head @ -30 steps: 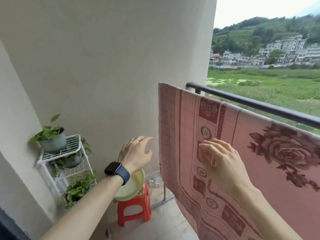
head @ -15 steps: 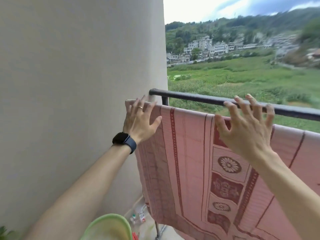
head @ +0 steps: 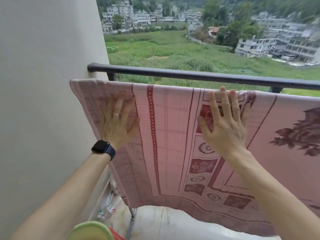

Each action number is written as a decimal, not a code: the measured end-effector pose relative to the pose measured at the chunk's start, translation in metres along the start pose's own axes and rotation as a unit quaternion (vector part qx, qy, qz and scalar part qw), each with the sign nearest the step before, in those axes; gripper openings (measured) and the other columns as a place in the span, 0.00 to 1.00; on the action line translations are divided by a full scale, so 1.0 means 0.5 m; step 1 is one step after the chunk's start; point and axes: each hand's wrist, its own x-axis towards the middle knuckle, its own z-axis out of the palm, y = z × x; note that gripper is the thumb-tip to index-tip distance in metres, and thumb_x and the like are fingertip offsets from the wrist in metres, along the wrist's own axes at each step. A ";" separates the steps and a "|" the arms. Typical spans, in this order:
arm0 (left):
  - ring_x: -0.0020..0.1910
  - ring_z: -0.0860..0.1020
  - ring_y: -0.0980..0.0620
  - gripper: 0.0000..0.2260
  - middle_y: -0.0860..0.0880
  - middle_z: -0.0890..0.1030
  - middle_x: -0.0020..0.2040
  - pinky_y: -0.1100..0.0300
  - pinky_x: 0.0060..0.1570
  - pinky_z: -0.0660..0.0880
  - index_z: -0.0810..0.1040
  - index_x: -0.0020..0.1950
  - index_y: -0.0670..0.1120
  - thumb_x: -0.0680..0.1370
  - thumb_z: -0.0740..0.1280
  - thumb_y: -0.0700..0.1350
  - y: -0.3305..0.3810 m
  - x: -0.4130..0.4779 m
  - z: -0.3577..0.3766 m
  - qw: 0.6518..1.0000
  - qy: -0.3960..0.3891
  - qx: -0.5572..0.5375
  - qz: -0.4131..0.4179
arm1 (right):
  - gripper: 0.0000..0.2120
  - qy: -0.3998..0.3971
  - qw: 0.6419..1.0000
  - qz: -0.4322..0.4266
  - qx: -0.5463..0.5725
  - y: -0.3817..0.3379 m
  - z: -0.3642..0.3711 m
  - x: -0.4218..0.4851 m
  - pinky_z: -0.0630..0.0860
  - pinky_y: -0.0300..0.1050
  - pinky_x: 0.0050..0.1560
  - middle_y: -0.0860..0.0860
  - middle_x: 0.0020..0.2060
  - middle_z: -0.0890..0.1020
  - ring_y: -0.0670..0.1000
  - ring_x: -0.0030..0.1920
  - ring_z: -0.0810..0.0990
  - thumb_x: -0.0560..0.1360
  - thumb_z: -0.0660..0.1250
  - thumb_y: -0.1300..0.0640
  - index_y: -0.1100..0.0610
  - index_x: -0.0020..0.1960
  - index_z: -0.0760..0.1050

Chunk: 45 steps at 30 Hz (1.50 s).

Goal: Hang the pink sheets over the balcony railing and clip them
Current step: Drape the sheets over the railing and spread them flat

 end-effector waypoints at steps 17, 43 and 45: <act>0.60 0.75 0.47 0.26 0.50 0.78 0.60 0.49 0.64 0.69 0.77 0.65 0.49 0.75 0.62 0.66 -0.202 0.162 -0.174 0.738 -0.033 -0.493 -0.460 | 0.24 -0.082 0.985 -0.136 0.062 -0.280 -0.011 0.194 0.69 0.57 0.59 0.51 0.52 0.82 0.55 0.52 0.80 0.81 0.48 0.37 0.51 0.59 0.74; 0.62 0.75 0.43 0.17 0.45 0.79 0.61 0.53 0.61 0.70 0.75 0.62 0.47 0.79 0.59 0.55 -0.218 0.247 -0.123 0.870 0.101 -0.329 -0.352 | 0.28 0.036 0.998 0.008 -0.046 -0.155 0.000 0.163 0.62 0.58 0.65 0.53 0.55 0.83 0.58 0.59 0.77 0.81 0.47 0.36 0.51 0.57 0.79; 0.67 0.70 0.43 0.16 0.45 0.76 0.64 0.48 0.69 0.62 0.74 0.64 0.50 0.80 0.59 0.55 -0.174 0.198 -0.115 0.930 0.166 -0.220 -0.244 | 0.27 0.067 0.996 0.049 -0.037 -0.103 0.000 0.130 0.59 0.58 0.68 0.55 0.58 0.82 0.58 0.62 0.74 0.81 0.47 0.37 0.51 0.60 0.78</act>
